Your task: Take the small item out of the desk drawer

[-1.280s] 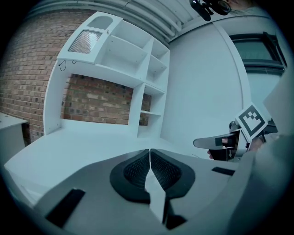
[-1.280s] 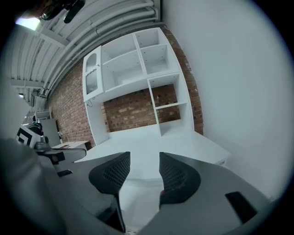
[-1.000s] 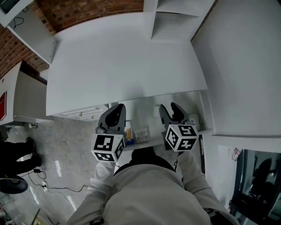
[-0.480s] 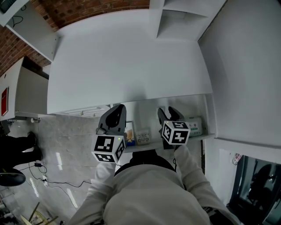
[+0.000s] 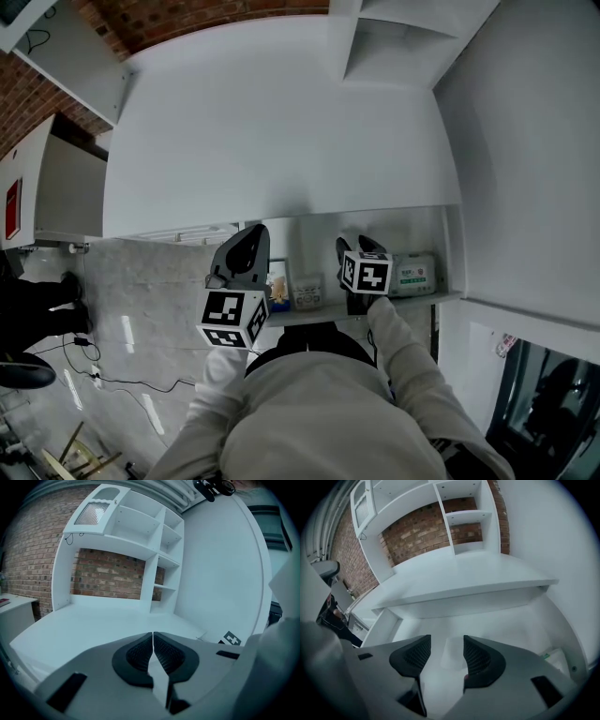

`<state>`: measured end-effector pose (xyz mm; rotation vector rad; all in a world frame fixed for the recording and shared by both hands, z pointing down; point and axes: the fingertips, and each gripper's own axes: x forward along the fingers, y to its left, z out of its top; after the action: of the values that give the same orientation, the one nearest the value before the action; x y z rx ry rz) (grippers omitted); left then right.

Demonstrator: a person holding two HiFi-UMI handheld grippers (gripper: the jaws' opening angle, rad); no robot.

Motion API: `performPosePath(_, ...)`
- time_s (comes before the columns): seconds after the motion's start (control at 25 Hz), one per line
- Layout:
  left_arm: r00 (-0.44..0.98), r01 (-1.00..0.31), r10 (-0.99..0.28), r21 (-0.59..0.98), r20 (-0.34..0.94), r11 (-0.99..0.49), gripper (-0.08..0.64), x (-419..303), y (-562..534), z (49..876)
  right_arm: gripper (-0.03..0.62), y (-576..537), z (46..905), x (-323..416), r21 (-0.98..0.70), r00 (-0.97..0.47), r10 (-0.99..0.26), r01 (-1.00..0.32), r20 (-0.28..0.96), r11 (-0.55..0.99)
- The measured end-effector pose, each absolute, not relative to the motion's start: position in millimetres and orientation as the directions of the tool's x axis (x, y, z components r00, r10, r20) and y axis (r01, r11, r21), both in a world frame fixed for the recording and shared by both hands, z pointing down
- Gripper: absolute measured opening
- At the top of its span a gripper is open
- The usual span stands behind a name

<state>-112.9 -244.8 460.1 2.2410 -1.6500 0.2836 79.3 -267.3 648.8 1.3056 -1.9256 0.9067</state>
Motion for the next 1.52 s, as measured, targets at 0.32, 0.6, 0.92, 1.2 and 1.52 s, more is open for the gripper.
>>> performPosePath(0.32, 0.291, -0.956, -0.879, 0.155, 0.377, -0.250, 0.023, -115.7, -247.0, 467.7, 0.239, -262.4, 678.4, 86.3, -0.153, -0.252, -0.434, -0.956, 0.865, 0.250)
performPosePath(0.6, 0.288, -0.957, -0.874, 0.153, 0.391, -0.247, 0.023, -115.3, -248.7, 472.8, 0.235, -263.9, 691.0, 85.9, -0.131, -0.230, -0.408, -0.957, 0.884, 0.257)
performPosePath(0.92, 0.273, -0.961, -0.867, 0.158, 0.416, -0.227, 0.023, -117.1, -247.8, 475.8, 0.235, -261.3, 706.6, 87.1, -0.118, -0.214, -0.359, -0.955, 0.908, 0.271)
performPosePath(1.2, 0.258, -0.965, -0.867, 0.154, 0.427, -0.212, 0.023, -120.6, -249.4, 479.4, 0.235, -260.2, 713.7, 78.6, -0.121, -0.215, -0.326, -0.950, 0.920, 0.287)
performPosePath(1.52, 0.249, -0.967, -0.866, 0.152, 0.434, -0.202, 0.023, -122.2, -248.6, 481.6, 0.221, -256.6, 720.0, 81.9, -0.107, -0.200, -0.309, -0.950, 0.930, 0.293)
